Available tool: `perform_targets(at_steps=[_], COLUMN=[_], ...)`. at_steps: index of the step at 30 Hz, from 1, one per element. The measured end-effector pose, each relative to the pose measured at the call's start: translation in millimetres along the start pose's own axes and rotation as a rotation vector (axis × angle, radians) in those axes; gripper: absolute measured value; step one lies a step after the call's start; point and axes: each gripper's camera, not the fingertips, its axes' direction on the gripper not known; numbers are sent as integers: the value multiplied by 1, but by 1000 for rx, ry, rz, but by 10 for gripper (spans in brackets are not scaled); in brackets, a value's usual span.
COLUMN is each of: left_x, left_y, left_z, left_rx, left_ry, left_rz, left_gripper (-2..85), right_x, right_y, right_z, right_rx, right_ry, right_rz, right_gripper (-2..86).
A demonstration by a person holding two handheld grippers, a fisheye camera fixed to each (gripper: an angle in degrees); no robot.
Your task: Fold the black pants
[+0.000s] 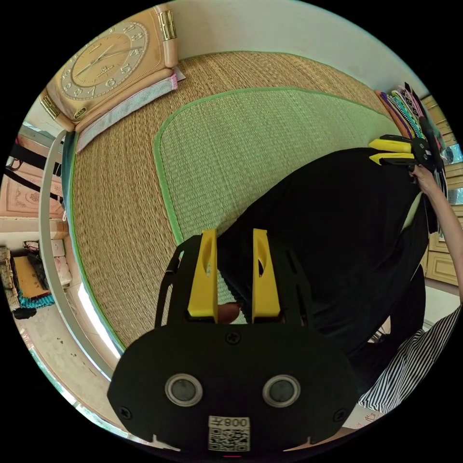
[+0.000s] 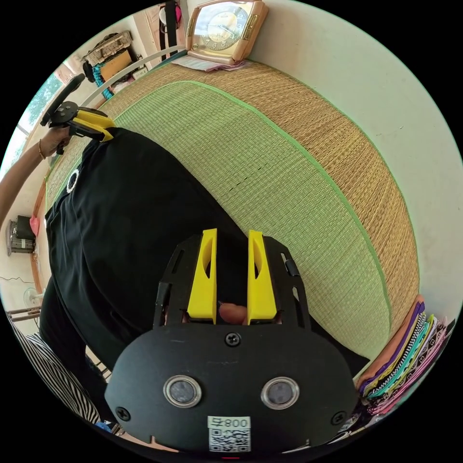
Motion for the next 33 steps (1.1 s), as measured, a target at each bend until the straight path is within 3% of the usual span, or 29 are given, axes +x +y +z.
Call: perform_targets(at_steps=[10,33], left_x=[6,48], left_y=[22,169], left_z=[-28,-93], left_rx=[28,233], left_ry=[17,19], left_rz=[-14,-46], left_gripper=[35,9], right_x=[-20,-79], right_y=[-6,88], right_z=[0,-93], right_rx=[-27,172], right_ry=[-1,-29], right_rz=[-30,84], right_gripper=[18,7])
